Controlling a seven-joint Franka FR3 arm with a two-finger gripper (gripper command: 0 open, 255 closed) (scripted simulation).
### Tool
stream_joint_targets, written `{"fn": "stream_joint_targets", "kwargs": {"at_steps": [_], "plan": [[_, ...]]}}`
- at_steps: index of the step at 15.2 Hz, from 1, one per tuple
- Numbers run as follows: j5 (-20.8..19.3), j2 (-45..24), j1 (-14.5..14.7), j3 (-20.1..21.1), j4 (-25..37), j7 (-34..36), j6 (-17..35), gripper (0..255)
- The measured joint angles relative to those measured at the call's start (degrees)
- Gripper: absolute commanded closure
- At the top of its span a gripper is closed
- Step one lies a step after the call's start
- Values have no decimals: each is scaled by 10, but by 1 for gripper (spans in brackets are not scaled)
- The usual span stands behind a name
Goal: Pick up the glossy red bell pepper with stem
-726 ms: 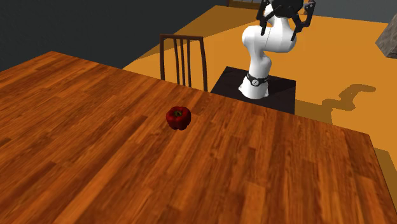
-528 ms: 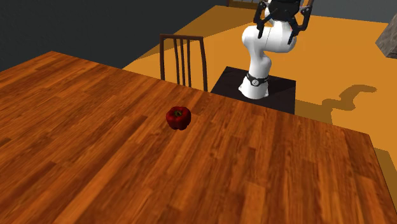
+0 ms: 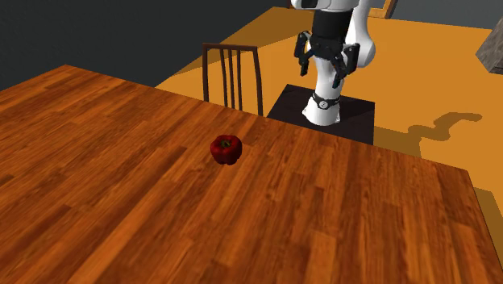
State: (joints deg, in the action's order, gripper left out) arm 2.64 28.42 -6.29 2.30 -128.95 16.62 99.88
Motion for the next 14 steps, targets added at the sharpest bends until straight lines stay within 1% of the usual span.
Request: {"fn": "stream_joint_targets", "kwargs": {"at_steps": [5,11,14], "plan": [[-2,-83,-28,-13,26,42,53,0],[0,-183,-57,-34,70,90,104,0],[4,-242,-71,-46,102,112,128,0]]}}
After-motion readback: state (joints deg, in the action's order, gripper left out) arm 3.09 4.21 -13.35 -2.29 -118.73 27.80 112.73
